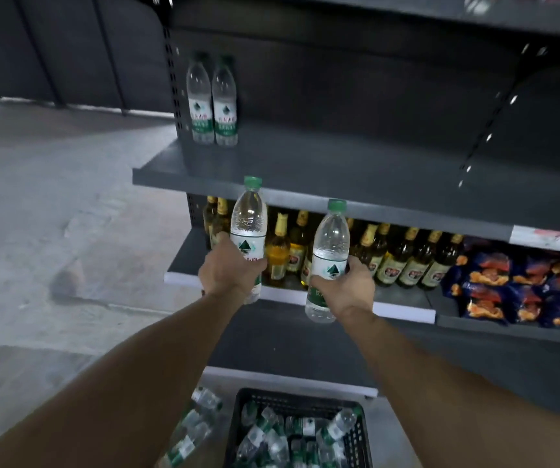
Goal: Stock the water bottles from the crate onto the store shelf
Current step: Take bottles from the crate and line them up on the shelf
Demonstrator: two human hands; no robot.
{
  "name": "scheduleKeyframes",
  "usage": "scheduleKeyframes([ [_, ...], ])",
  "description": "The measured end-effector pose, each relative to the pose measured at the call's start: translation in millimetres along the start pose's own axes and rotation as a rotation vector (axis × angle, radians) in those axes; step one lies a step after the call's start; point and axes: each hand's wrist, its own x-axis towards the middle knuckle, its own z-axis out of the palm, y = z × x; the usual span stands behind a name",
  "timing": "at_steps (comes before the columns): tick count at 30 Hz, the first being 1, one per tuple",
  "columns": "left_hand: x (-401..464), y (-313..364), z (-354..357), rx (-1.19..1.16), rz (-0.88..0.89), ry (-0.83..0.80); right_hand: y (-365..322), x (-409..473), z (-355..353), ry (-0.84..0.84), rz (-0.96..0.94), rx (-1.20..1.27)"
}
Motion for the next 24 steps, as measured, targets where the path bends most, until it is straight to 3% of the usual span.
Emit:
scheduleKeyframes([
  [12,43,72,-131,-0.179,0.062,0.141,-161,5,-35,0.040,-0.220,0.115],
  [24,60,104,-153,-0.194,0.043,0.212,-210,32,-35,-0.095,-0.277,0.131],
])
